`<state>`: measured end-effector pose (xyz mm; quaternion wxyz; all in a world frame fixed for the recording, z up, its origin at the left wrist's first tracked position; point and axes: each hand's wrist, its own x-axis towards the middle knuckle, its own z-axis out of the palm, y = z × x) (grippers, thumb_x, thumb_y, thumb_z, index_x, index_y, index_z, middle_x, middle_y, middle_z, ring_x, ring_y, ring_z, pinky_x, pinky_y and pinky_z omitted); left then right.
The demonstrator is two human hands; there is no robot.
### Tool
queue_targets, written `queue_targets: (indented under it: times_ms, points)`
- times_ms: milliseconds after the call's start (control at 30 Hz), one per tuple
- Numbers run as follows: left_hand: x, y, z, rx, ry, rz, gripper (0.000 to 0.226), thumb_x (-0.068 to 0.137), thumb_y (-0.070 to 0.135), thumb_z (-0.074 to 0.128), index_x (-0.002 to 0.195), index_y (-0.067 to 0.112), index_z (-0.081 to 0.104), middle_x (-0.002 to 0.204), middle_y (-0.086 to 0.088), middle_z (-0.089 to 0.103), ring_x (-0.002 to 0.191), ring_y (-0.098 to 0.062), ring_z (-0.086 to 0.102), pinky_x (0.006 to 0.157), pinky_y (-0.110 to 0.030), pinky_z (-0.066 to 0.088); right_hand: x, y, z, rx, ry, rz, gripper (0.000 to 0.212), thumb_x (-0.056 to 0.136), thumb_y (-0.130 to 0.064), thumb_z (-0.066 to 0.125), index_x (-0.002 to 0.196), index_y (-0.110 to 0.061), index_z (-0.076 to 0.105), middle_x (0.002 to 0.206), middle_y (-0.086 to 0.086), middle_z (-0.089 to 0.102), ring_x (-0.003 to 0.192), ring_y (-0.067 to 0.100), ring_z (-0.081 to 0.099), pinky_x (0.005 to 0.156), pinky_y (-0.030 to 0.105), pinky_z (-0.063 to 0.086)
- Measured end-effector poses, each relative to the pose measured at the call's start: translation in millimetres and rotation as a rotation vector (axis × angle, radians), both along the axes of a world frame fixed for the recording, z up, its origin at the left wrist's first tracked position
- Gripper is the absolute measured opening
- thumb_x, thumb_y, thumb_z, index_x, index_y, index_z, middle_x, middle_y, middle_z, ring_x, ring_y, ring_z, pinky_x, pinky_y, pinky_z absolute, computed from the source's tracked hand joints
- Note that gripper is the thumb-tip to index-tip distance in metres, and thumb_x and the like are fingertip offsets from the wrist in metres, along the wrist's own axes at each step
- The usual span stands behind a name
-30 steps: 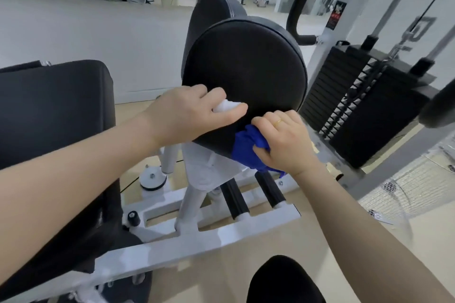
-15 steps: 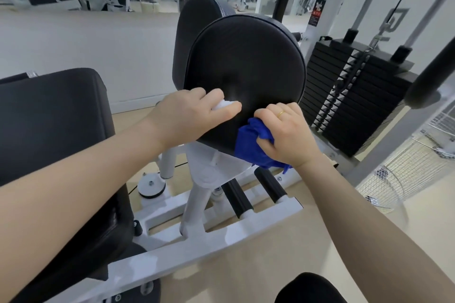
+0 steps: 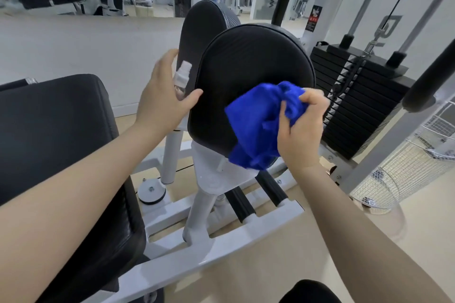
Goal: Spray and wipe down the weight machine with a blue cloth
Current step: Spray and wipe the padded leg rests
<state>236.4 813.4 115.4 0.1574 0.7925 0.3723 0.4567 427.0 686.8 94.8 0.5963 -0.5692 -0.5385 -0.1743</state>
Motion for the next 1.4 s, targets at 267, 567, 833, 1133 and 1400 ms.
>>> queue_targets:
  times_ms: [267,567,833,1133,1400]
  points:
    - [11,20,-6,-0.435,-0.159,-0.078,0.047,0.087,0.032,0.062,0.129,0.019,0.043,0.077,-0.005,0.06,0.06,-0.015,0.058,0.059,-0.028,0.053,-24,40,-3,0.121,-0.161,-0.504,0.028,0.075,-0.013,0.055,0.099,-0.021,0.045,0.116,0.002,0.034,0.102,0.02,0.036,0.091,0.021,0.024]
    - [27,26,0,-0.555,-0.253,-0.345,0.018,0.091,0.024,0.058,0.107,0.017,0.054,0.067,-0.008,0.057,0.052,-0.013,0.057,0.056,-0.03,0.054,-15,34,-30,-0.145,-0.943,-0.556,0.021,0.09,-0.018,0.048,0.106,-0.024,0.06,0.117,0.001,0.041,0.1,0.022,0.042,0.081,0.036,0.03]
    - [34,23,-9,-0.543,-0.215,-0.379,0.029,0.089,0.025,0.06,0.113,0.019,0.046,0.081,-0.011,0.059,0.053,-0.013,0.057,0.055,-0.027,0.055,-7,23,-6,0.126,-0.509,-0.654,0.031,0.075,-0.011,0.058,0.102,-0.022,0.047,0.111,0.0,0.038,0.097,0.021,0.039,0.083,0.035,0.026]
    - [-19,36,5,-0.734,-0.232,-0.416,0.023,0.088,0.028,0.06,0.102,0.011,0.054,0.055,-0.007,0.051,0.043,-0.019,0.049,0.047,-0.029,0.044,-2,61,-6,-0.025,-0.169,-0.267,0.026,0.081,-0.01,0.041,0.106,-0.017,0.039,0.12,0.019,0.043,0.106,0.023,0.032,0.093,0.012,0.022]
    - [-19,18,10,-0.746,-0.187,-0.396,0.026,0.089,0.032,0.058,0.094,0.007,0.051,0.045,-0.003,0.053,0.04,-0.016,0.049,0.044,-0.025,0.043,-29,45,-14,-0.056,-0.492,-0.268,0.026,0.075,-0.006,0.044,0.098,-0.019,0.047,0.113,0.005,0.039,0.099,0.026,0.038,0.084,0.036,0.032]
